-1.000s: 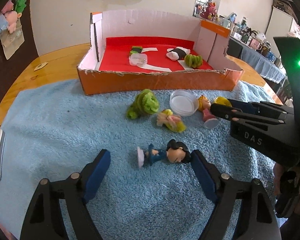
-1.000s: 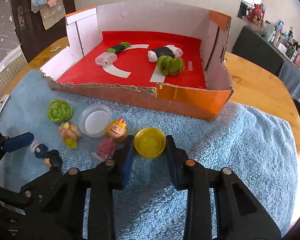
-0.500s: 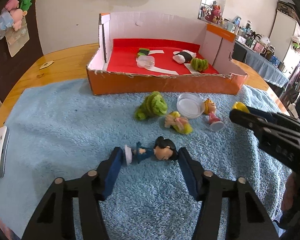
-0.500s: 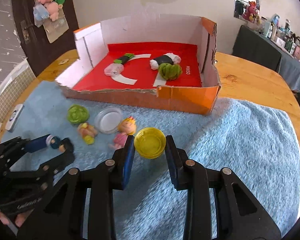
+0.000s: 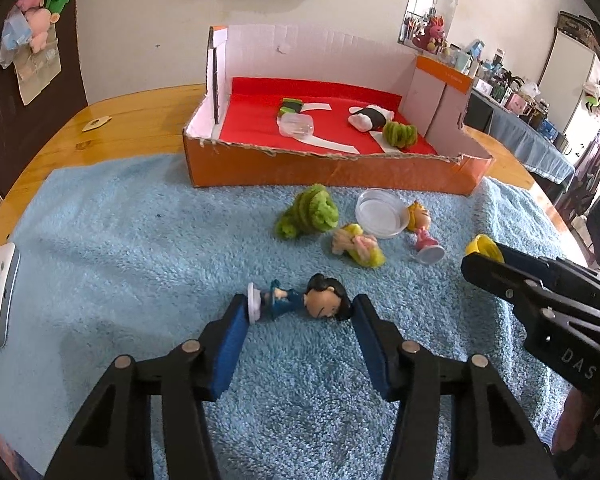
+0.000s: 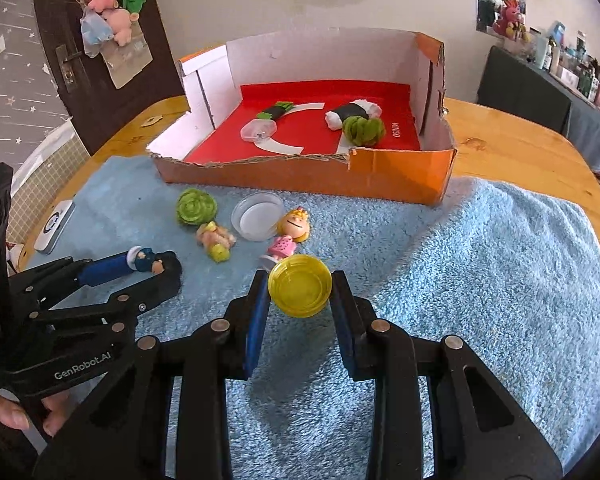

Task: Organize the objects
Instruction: 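Lift the yellow lid and figurine and carry both toward the box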

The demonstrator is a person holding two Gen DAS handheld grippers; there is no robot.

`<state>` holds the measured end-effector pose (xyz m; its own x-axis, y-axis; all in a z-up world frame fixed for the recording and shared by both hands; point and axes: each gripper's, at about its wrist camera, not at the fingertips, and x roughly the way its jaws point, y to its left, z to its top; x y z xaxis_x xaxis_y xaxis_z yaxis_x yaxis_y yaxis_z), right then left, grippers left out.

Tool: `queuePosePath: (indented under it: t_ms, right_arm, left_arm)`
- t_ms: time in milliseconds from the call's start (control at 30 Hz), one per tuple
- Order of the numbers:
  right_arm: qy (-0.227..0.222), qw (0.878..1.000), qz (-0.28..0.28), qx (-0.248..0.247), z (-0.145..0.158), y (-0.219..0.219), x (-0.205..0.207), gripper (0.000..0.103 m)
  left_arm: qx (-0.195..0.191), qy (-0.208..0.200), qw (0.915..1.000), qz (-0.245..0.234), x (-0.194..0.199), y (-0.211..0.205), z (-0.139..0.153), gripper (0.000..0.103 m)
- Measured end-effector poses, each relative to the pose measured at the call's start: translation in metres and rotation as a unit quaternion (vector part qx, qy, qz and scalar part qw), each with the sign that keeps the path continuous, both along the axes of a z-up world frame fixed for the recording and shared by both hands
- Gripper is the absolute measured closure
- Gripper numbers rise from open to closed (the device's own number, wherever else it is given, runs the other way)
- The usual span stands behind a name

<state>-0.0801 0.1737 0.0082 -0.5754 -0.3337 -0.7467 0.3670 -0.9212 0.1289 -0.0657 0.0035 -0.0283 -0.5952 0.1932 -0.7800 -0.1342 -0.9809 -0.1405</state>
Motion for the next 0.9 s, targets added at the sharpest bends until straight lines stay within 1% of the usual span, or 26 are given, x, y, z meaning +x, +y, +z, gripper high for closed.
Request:
queuePosePath:
  t_ms: [433, 667, 900]
  right_arm:
    - [-0.002, 1.000, 0.011, -0.010, 0.003, -0.006, 0.007, 0.074]
    - [0.000, 1.000, 0.011, -0.013, 0.004, -0.007, 0.007, 0.074]
    - [0.003, 1.000, 0.015, -0.016, 0.009, -0.008, 0.006, 0.074]
  left_arm:
    - [0.007, 0.007, 0.9999, -0.001, 0.004, -0.002, 0.007, 0.048]
    - [0.014, 0.018, 0.9997, -0.001, 0.005, -0.005, 0.015, 0.048]
    - [0.012, 0.027, 0.9996, -0.001, 0.006, -0.004, 0.021, 0.048]
